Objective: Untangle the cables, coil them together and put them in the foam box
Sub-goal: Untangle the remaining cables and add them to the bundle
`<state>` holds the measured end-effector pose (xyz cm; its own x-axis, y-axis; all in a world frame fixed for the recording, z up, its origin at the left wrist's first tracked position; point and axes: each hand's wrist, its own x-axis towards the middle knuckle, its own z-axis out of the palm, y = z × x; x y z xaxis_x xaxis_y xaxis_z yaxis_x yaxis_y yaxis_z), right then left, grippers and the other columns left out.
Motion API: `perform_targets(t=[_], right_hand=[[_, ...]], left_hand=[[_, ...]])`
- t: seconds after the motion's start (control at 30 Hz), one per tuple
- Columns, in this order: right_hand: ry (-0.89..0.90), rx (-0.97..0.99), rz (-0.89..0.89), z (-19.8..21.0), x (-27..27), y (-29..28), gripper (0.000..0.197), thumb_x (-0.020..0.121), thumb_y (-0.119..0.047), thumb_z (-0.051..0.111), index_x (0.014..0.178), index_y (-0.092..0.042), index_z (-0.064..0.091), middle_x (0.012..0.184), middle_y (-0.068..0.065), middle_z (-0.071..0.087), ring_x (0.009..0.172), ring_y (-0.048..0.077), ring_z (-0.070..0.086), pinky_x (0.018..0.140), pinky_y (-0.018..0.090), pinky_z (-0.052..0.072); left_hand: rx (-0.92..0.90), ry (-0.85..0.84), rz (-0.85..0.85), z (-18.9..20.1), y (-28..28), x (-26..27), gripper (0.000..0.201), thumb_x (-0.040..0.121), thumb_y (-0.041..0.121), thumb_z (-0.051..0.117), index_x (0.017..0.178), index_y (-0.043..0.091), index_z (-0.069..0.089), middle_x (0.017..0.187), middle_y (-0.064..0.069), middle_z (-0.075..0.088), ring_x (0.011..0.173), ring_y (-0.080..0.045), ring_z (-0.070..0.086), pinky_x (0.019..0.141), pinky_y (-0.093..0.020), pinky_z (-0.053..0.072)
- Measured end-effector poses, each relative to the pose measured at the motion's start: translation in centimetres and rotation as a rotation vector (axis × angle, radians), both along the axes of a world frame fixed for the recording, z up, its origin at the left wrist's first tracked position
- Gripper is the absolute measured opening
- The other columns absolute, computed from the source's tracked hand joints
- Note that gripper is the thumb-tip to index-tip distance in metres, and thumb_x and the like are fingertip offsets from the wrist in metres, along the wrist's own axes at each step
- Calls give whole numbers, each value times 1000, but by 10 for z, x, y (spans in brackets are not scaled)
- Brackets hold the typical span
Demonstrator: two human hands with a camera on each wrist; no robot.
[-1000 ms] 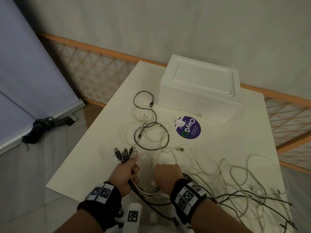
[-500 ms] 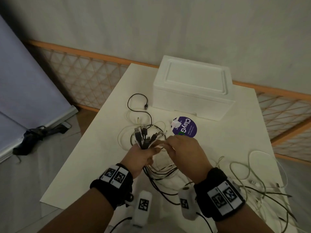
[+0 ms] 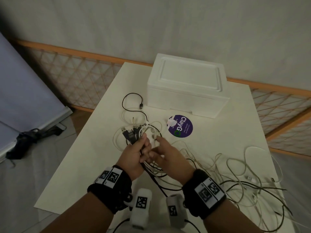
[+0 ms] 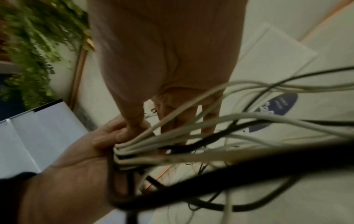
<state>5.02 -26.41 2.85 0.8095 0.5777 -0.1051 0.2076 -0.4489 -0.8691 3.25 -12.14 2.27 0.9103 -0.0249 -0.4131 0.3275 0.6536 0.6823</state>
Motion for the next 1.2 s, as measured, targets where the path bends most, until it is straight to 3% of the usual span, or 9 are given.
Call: perform_targets(t=[0.07,0.23,0.43,0.53,0.67,0.87,0.97,1.07,1.2], right_hand=[[34,-11,-4,-7,1,-2,37,93,-27,58,127,-18,45,81,-7,69,74,7,63,69,17,45],[-424,-425,-73,-8,20,-29,18,80,-29,54,94,-27,66,77,-9,69,74,14,63,78,31,46],[-441,-650,-353,-7,36,-78,15,78,-29,61,92,-31,67,78,-9,68,83,17,62,77,32,45],[-356,-557,-351,-11,34,-94,13,79,-24,67,91,-29,67,80,-12,63,74,12,58,75,32,49],[-241,-328,-409,-4,35,-121,10,76,-30,78,78,-24,71,75,-12,65,70,6,61,68,17,45],[-361,-596,-358,-1,35,-143,37,80,-56,62,63,-24,64,58,-6,60,59,10,56,55,30,45],[-383,-774,-375,0,35,-147,57,79,-72,48,49,-23,53,53,-6,53,58,13,53,52,28,40],[-246,-959,-368,9,34,-140,39,82,-62,56,73,-27,69,84,-7,65,85,17,59,72,31,47],[-499,-526,-208,27,25,-88,50,76,-62,62,109,-24,67,113,-9,63,108,14,57,93,25,38]], left_hand=[[-33,-10,4,1,6,-2,37,84,39,54,55,17,45,45,4,33,31,-7,26,39,-19,31],[-76,2,91,2,35,-5,44,87,35,52,48,21,36,44,6,26,31,-6,22,42,-22,27],[-74,93,227,-3,63,-13,48,86,38,53,45,22,34,41,7,23,29,-6,21,40,-18,23],[-64,117,232,-6,65,-15,51,90,38,51,44,22,33,41,7,23,29,-6,20,39,-20,22],[-56,176,310,-12,72,-16,55,94,37,51,44,23,32,42,8,23,29,-6,19,40,-18,19],[59,204,297,-17,68,-20,54,94,35,54,46,23,34,43,7,25,32,-7,22,41,-18,25],[187,219,363,-18,68,-17,30,94,33,56,67,21,55,56,4,50,47,-9,42,52,-23,39],[194,171,410,-16,64,-16,15,92,29,59,84,17,61,71,1,67,67,-11,59,67,-26,51],[66,67,337,4,39,-15,28,88,34,58,70,13,55,53,0,55,44,-11,53,51,-24,53]])
